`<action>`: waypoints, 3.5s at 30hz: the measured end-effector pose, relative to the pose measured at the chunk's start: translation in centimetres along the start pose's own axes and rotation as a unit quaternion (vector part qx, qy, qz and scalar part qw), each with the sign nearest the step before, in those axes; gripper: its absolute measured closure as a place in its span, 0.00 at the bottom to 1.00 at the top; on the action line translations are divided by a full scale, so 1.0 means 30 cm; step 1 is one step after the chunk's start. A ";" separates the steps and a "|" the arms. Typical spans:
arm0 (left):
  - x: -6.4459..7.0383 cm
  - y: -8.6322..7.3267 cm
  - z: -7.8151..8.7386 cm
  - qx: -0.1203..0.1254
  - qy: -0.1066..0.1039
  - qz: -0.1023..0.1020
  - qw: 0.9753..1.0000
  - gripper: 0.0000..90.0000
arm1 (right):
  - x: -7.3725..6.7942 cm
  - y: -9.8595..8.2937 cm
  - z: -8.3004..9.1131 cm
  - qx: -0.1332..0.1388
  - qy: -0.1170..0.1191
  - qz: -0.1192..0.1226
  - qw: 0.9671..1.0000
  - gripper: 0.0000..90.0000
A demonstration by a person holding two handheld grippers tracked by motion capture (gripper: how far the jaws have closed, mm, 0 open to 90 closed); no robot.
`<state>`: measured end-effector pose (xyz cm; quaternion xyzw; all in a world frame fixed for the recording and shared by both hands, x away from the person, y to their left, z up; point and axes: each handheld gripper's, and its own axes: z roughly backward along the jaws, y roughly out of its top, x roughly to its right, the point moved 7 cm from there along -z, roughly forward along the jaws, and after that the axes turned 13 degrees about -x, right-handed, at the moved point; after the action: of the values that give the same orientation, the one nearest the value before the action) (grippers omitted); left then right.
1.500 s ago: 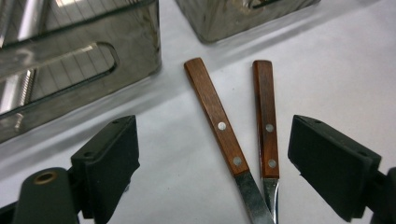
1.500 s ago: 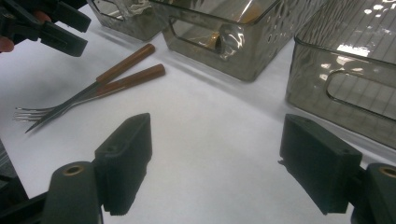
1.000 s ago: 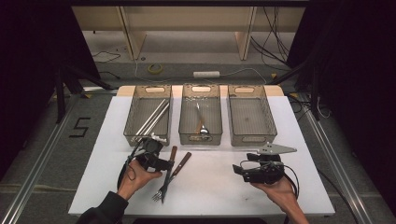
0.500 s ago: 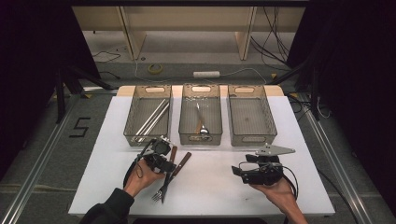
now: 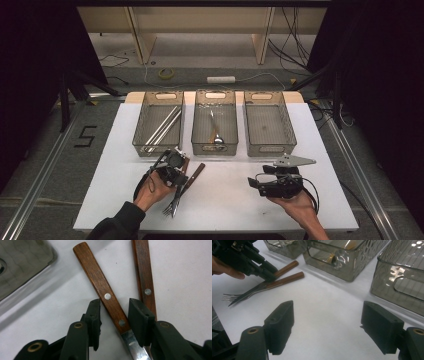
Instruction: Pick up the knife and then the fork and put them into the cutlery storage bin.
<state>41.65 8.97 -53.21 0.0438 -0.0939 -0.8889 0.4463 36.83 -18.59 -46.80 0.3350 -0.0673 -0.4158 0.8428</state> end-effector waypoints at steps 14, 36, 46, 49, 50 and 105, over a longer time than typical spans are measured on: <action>0.017 0.001 0.003 0.000 -0.002 -0.017 1.000 0.83 | 0.001 0.002 0.001 0.002 -0.001 0.002 1.000 0.31; 0.031 0.005 0.008 0.009 -0.009 -0.037 0.999 0.85 | 0.001 0.002 0.001 0.002 0.000 0.004 1.000 0.32; 0.048 0.007 0.048 0.024 -0.021 -0.057 0.998 0.85 | -0.006 0.004 0.002 0.003 0.005 0.008 1.000 0.31; 0.057 0.006 0.069 0.028 -0.031 -0.065 0.997 0.85 | -0.014 0.007 0.002 0.006 0.008 0.015 1.000 0.31; 0.061 0.006 0.074 0.031 -0.035 -0.066 0.997 0.85 | -0.017 0.007 0.002 0.005 0.009 0.017 1.000 0.31; 0.343 -0.067 0.170 -0.040 -0.161 -0.211 0.963 0.85 | -0.343 -0.024 -0.232 -0.082 -0.092 0.415 0.901 0.58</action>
<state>33.10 2.53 -48.57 -0.0990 -0.1177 -0.9613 0.2285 32.43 -7.68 -50.89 0.1662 -0.2433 -0.0619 0.9536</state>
